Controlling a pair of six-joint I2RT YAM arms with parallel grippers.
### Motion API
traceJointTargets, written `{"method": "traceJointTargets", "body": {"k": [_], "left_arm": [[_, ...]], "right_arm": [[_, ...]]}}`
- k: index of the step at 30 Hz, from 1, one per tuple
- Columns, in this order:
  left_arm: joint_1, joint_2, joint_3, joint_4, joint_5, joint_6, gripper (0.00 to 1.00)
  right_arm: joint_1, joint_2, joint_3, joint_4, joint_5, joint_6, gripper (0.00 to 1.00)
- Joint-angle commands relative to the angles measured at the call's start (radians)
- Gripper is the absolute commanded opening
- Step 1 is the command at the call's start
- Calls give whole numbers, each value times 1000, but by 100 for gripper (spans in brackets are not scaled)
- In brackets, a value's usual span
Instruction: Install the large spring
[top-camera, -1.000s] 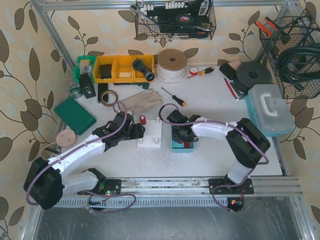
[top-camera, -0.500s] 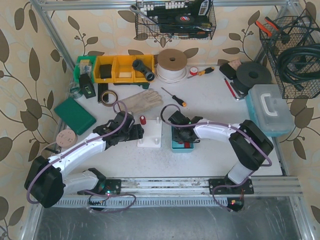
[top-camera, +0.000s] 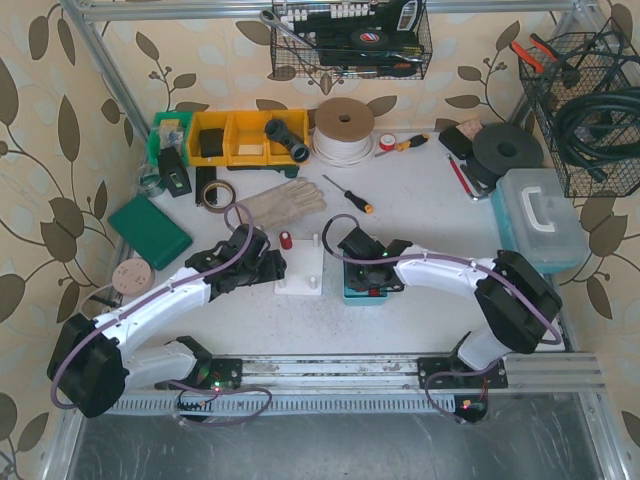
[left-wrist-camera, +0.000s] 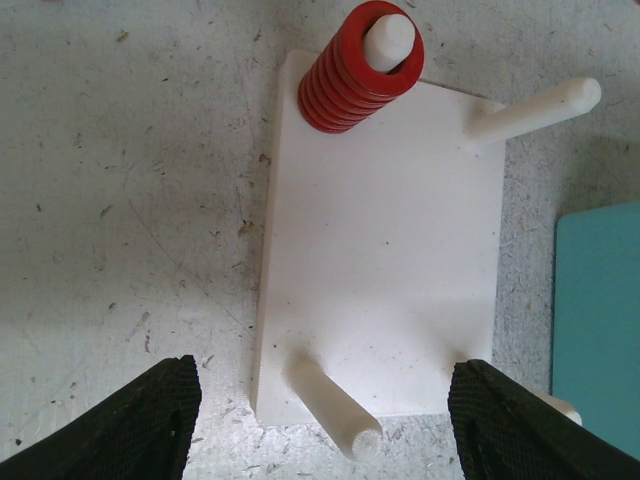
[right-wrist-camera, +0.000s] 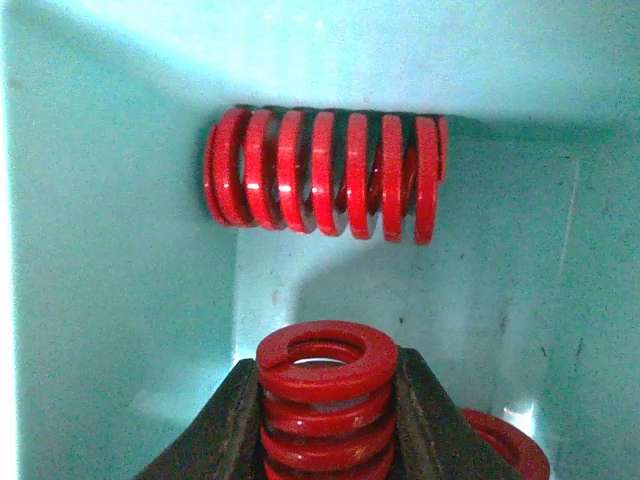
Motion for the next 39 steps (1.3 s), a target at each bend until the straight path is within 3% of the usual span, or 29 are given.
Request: {"method": "traceJointTargets", "body": {"k": [1, 14, 20, 25, 30, 39], "left_arm": [[-13, -33, 29, -8, -29, -16, 72], [-20, -101, -17, 42, -10, -11, 72], [-20, -94, -11, 129, 145, 34, 72], [-33, -103, -27, 241, 275, -25, 70], [-53, -189, -4, 291, 288, -101, 71], [-108, -220, 26, 395, 333, -179, 74]], "right_arm": [[14, -60, -15, 1, 36, -6, 0], [21, -192, -39, -1, 72, -22, 0], [13, -268, -20, 12, 69, -66, 0], [-41, -315, 19, 48, -34, -48, 0], [-98, -353, 24, 166, -195, 52, 0], [-135, -478, -26, 371, -276, 290, 0]]}}
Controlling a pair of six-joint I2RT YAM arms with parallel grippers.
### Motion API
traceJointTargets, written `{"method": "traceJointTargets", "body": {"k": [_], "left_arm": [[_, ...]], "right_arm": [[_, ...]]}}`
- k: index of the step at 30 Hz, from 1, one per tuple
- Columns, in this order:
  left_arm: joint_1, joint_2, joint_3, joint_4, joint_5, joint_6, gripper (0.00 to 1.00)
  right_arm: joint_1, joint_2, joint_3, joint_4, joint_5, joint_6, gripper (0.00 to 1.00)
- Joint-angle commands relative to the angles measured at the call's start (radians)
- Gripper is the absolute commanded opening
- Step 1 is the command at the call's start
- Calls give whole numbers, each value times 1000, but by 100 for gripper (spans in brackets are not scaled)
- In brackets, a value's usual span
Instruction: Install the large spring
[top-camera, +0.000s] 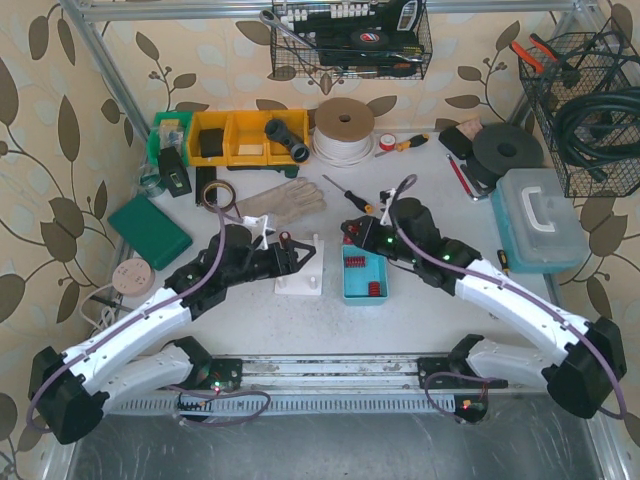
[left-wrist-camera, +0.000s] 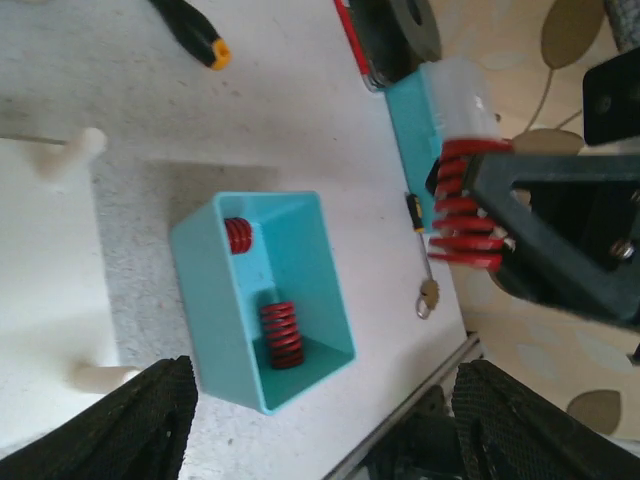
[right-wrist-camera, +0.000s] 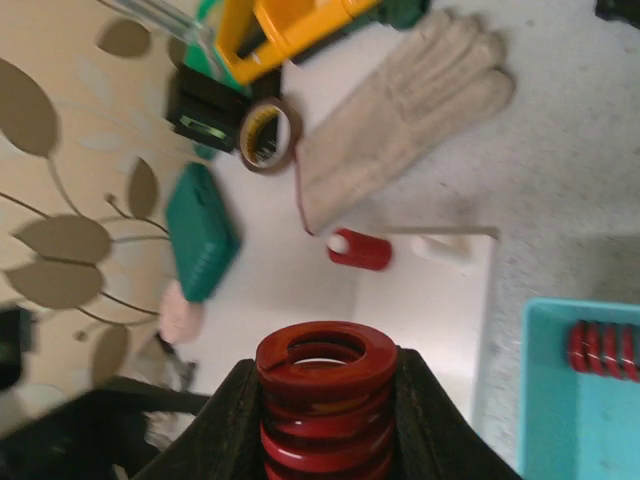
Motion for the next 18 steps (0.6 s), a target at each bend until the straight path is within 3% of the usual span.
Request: {"method": "traceJointTargets", "body": {"k": [1, 10, 14, 18], "left_arm": [[-46, 10, 55, 106, 41, -44, 74], [-150, 153, 146, 227, 12, -26, 73], [-174, 208, 137, 340, 18, -58, 73], [-203, 259, 175, 353, 2, -47, 73]], "right_arm": [[-34, -52, -20, 132, -71, 179, 0], [-56, -184, -183, 356, -38, 471, 0], [-55, -221, -212, 379, -20, 536, 0], [-55, -244, -240, 405, 2, 599, 0]]}}
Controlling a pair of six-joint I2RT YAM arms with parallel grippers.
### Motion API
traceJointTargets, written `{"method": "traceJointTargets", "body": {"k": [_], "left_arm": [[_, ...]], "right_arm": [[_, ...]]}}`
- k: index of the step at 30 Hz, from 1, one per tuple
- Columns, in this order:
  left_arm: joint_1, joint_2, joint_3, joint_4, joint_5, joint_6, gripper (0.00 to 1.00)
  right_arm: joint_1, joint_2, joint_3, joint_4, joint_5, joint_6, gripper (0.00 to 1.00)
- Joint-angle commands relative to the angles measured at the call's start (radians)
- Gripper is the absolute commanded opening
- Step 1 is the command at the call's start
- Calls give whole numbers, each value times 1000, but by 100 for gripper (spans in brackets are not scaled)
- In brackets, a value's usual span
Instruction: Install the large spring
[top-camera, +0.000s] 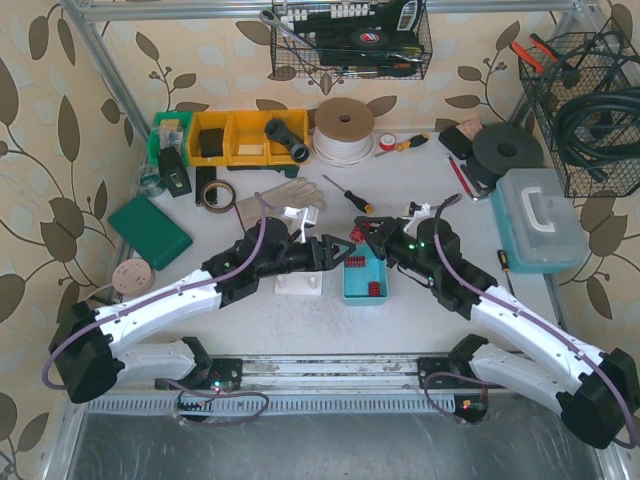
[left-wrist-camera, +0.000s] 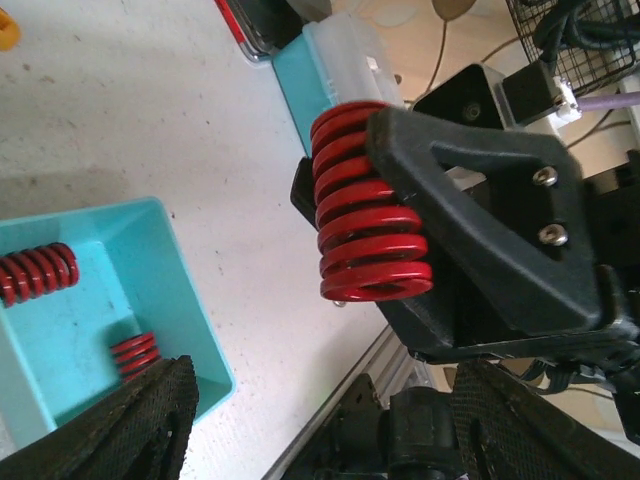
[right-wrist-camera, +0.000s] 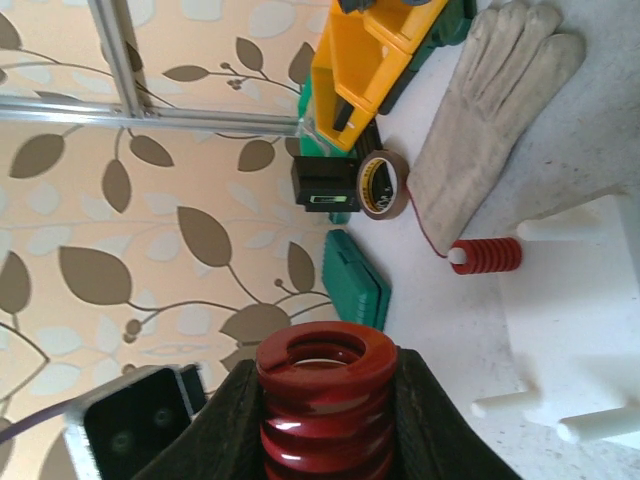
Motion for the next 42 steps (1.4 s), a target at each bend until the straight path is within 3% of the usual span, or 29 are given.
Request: {"method": "traceJointTargets", "body": {"k": [1, 12, 25, 30, 42], "left_arm": [[-29, 36, 69, 96, -16, -2, 73], [-57, 131, 119, 235, -24, -49, 73], [-65, 151, 163, 192, -67, -11, 64], [-66, 155, 181, 176, -65, -6, 55], [-67, 202, 176, 215, -36, -25, 52]], "right_arm": [[-2, -42, -21, 101, 40, 116, 0], [0, -139, -103, 128, 108, 220, 0], [16, -172, -144, 174, 147, 307, 0], [18, -171, -157, 199, 163, 321, 0], [18, -159, -173, 246, 180, 346, 0]]}}
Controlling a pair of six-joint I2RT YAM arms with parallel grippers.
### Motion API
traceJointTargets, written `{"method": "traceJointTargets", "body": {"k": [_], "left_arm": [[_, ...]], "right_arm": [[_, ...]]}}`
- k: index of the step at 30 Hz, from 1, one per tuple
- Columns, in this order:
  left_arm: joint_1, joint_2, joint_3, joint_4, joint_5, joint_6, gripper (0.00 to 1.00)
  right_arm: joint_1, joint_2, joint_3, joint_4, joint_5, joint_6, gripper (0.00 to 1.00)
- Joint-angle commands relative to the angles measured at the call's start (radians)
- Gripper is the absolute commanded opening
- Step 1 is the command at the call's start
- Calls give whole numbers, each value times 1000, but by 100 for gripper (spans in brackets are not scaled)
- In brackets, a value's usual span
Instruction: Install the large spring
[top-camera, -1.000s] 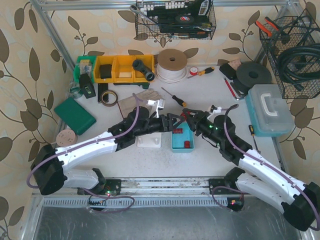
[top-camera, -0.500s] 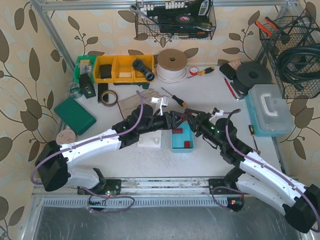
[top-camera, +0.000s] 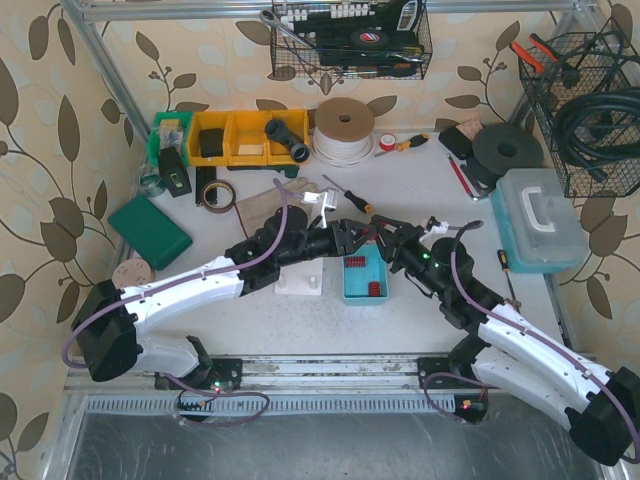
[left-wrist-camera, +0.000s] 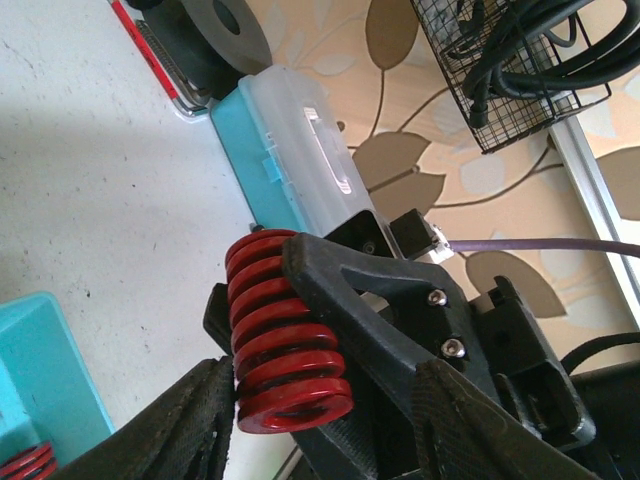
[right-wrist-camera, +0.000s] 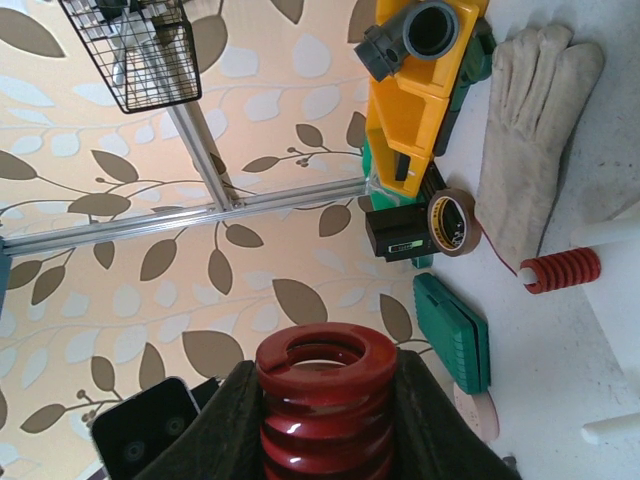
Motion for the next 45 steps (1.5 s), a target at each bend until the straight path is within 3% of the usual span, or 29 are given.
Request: {"method": "traceJointTargets", "body": {"k": [1, 7, 17, 28, 33, 41, 45], "left_arm": [[-10, 14, 23, 64, 13, 1, 52], [-10, 37, 43, 54, -2, 6, 51], [-11, 59, 74, 7, -18, 16, 41], [-10, 60, 141, -148, -37, 74, 37], [-10, 72, 170, -196, -45, 80, 27], [-10, 76, 186, -223, -54, 77, 0], [-10, 70, 192, -246, -63, 85, 0]], "right_arm": [[4, -8, -11, 74, 25, 30, 0], [10, -12, -12, 73, 25, 29, 0], [29, -12, 5, 39, 36, 0, 0], [44, -1, 39, 12, 29, -53, 0], [44, -5, 46, -5, 14, -71, 0], [44, -34, 31, -13, 14, -82, 0], [44, -37, 32, -50, 14, -93, 0]]}}
